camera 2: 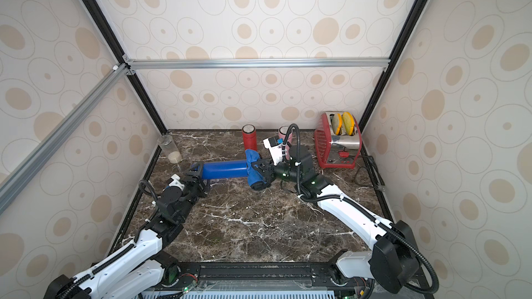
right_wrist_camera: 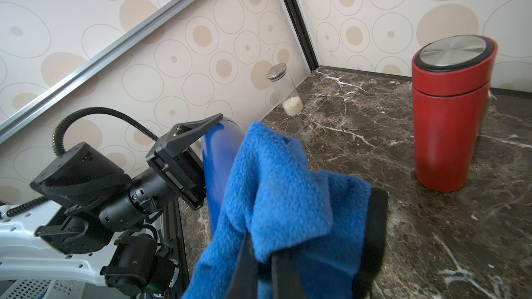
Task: Wipe the surface of the thermos
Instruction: Wipe the dirt from the surface of the thermos, then place the thermos at the center of the board.
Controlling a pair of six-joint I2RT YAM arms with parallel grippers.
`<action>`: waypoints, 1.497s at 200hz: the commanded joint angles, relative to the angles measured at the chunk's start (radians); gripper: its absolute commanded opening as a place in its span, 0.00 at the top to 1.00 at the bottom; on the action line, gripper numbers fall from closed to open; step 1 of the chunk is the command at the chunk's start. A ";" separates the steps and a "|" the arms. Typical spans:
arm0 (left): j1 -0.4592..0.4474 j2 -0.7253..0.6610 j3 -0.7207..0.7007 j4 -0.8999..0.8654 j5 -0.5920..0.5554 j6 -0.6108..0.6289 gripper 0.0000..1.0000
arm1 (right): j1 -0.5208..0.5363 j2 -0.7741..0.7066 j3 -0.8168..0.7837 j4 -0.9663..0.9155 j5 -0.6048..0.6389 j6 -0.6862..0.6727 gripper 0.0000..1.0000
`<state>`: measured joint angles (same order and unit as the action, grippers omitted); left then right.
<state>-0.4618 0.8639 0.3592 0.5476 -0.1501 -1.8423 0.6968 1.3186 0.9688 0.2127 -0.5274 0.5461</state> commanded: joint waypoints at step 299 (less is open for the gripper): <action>0.078 0.399 0.733 -0.242 -0.310 1.553 1.00 | 0.018 -0.294 -0.151 -0.384 0.108 -0.045 1.00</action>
<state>-0.4229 1.1709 1.0084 0.2031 -0.4637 -0.4801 0.7086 1.0191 0.8234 -0.1802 -0.4339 0.5159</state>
